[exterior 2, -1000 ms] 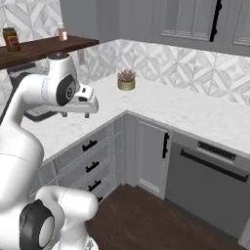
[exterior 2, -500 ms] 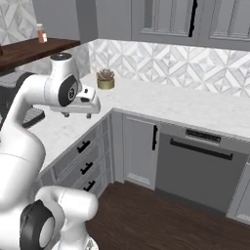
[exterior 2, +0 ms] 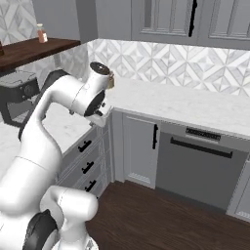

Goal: Take a straw from the drawer in front and place it inside the glass cup on the dining counter.

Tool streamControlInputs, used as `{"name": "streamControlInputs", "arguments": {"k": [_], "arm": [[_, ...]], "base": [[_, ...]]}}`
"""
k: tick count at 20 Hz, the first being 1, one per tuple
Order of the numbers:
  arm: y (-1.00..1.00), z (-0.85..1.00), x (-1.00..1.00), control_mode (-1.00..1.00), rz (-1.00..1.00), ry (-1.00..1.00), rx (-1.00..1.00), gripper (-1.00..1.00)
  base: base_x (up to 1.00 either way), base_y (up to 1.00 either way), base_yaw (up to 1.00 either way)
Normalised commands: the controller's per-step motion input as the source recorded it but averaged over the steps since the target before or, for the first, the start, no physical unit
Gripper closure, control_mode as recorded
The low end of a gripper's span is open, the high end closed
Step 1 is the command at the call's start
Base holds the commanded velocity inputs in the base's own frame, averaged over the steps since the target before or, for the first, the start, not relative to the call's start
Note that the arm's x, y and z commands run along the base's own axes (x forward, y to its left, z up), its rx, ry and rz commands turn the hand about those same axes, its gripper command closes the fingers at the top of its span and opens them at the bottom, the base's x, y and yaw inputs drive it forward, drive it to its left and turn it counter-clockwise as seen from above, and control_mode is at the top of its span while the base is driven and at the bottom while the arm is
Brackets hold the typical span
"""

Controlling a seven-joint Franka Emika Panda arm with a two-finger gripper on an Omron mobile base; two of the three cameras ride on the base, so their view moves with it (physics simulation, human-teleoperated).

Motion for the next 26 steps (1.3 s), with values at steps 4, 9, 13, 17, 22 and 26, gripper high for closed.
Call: {"name": "streamControlInputs", "arguments": {"k": [4, 9, 13, 17, 22, 26], "arm": [[-0.58, -0.54, 0.33, -1.0, 0.0, 0.07, 0.53, -1.0], [-0.04, -0.84, 0.31, -1.0, 0.0, 0.02, 0.41, -1.0], [0.06, -0.9, 0.25, -1.0, 0.02, 0.0, 0.33, -1.0], [0.3, -0.79, 0.1, -1.0, 0.03, -0.02, 0.24, -1.0], [0.33, -0.62, 0.12, -1.0, 0.03, -0.03, 0.24, -1.0], [0.4, -0.42, 0.4, -1.0, 0.0, -0.01, 0.26, -1.0]], "base": [[0.0, 0.0, 0.0], [0.0, 0.0, 0.0], [0.0, 0.0, 0.0], [0.0, 0.0, 0.0], [0.0, 0.0, 0.0], [0.0, 0.0, 0.0]]}}
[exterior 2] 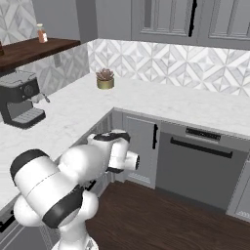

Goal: Take a straw from the drawer in front and place it inside the glass cup on the dining counter.

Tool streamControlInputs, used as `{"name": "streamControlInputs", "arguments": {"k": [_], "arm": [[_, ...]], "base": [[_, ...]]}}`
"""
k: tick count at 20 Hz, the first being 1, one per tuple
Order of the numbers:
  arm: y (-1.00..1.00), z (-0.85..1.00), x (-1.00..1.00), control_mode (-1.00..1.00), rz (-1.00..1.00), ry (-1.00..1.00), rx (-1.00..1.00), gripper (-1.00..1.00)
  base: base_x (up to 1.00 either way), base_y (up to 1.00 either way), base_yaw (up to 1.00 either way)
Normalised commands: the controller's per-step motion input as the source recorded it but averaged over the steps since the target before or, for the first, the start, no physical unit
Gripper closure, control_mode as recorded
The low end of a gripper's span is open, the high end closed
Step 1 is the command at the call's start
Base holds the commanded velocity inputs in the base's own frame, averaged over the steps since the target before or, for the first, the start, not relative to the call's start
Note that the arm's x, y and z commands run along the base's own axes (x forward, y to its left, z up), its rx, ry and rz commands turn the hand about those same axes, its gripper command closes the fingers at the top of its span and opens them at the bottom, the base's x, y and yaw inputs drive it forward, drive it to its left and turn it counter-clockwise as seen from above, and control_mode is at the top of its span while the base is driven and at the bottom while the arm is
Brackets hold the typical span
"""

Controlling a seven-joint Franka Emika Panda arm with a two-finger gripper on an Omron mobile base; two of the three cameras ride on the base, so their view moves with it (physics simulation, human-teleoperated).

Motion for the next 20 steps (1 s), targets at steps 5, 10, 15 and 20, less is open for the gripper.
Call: {"name": "streamControlInputs", "arguments": {"k": [5, 10, 15, 20], "arm": [[0.37, -0.35, 0.48, -1.0, 0.0, 0.0, 0.22, -1.0], [0.31, -0.31, 0.33, -1.0, 0.0, -0.01, 0.18, -1.0], [0.05, -0.33, 0.52, -1.0, 0.0, -0.01, 0.03, -1.0], [0.0, -0.26, 0.44, -1.0, 0.0, 0.0, 0.0, -1.0]], "base": [[0.0, 0.0, 0.0], [0.0, 0.0, 0.0], [0.0, 0.0, 0.0], [0.0, 0.0, 0.0]]}}
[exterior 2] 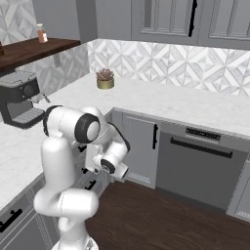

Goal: Take a straw from the drawer in front and place it inside the glass cup on the dining counter.

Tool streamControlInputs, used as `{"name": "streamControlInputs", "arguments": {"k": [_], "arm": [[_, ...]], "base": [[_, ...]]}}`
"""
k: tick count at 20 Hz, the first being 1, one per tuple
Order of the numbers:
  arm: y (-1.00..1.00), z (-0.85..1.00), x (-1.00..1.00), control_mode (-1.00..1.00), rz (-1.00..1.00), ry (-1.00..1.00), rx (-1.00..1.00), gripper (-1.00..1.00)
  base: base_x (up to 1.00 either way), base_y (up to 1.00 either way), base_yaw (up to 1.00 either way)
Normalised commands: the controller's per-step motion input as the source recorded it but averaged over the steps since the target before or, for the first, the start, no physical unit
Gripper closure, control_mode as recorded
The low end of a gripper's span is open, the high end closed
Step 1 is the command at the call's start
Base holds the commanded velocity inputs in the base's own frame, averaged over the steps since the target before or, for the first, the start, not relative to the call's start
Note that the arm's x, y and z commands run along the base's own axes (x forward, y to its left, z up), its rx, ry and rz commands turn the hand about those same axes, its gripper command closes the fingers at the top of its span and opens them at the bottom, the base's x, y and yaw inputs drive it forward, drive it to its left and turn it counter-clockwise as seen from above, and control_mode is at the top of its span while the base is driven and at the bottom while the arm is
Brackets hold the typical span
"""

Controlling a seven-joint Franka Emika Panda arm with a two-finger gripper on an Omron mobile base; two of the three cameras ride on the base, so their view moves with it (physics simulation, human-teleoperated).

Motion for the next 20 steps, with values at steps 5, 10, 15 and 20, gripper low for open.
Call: {"name": "streamControlInputs", "arguments": {"k": [5, 10, 15, 20], "arm": [[0.18, -0.39, 0.24, -1.0, 0.0, 0.0, -0.03, -1.0], [0.29, -0.4, 0.34, -1.0, 0.0, 0.0, -0.08, -1.0], [0.27, -0.27, 0.53, -1.0, 0.0, 0.0, -0.07, -1.0], [0.17, -0.28, 0.58, -1.0, 0.0, 0.0, -0.07, -1.0]], "base": [[0.0, 0.0, 0.0], [0.0, 0.0, 0.0], [0.0, 0.0, 0.0], [0.0, 0.0, 0.0]]}}
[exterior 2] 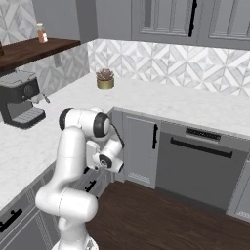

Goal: Take a straw from the drawer in front and place it inside the glass cup on the dining counter.

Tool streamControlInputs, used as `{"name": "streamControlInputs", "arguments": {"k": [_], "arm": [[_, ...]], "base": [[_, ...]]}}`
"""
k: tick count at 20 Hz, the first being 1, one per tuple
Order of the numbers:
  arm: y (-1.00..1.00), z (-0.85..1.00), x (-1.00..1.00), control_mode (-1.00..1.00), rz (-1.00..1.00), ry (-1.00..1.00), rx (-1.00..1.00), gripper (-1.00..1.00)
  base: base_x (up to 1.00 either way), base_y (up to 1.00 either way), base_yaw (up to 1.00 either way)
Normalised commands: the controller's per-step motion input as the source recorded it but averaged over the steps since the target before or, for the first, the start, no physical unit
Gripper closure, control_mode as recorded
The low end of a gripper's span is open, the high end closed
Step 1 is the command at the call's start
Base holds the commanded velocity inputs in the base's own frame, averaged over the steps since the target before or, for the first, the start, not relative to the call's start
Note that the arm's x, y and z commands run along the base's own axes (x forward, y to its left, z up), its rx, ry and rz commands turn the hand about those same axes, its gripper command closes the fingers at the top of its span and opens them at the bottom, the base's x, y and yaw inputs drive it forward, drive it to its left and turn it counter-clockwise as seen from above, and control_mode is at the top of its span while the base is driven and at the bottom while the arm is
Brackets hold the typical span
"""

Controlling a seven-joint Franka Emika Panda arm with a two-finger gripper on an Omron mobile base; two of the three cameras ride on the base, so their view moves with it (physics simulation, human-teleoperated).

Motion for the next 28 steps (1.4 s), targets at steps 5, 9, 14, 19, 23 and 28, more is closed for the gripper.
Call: {"name": "streamControlInputs", "arguments": {"k": [5, 9, 14, 19, 23, 28], "arm": [[0.2, -0.26, 0.25, -1.0, 0.0, 0.0, -0.07, -1.0], [0.29, -0.21, 0.22, -1.0, 0.0, 0.0, -0.07, -1.0], [0.18, -0.14, 0.39, -1.0, 0.0, 0.0, -0.02, -1.0], [0.12, -0.16, 0.48, -1.0, -0.01, 0.0, 0.0, -1.0], [0.04, -0.27, 0.38, -1.0, -0.02, 0.0, 0.0, -1.0], [0.08, -0.33, 0.23, -1.0, -0.03, 0.0, 0.0, -1.0]], "base": [[0.0, 0.0, 0.0], [0.0, 0.0, 0.0], [0.0, 0.0, 0.0], [0.0, 0.0, 0.0], [0.0, 0.0, 0.0], [0.0, 0.0, 0.0]]}}
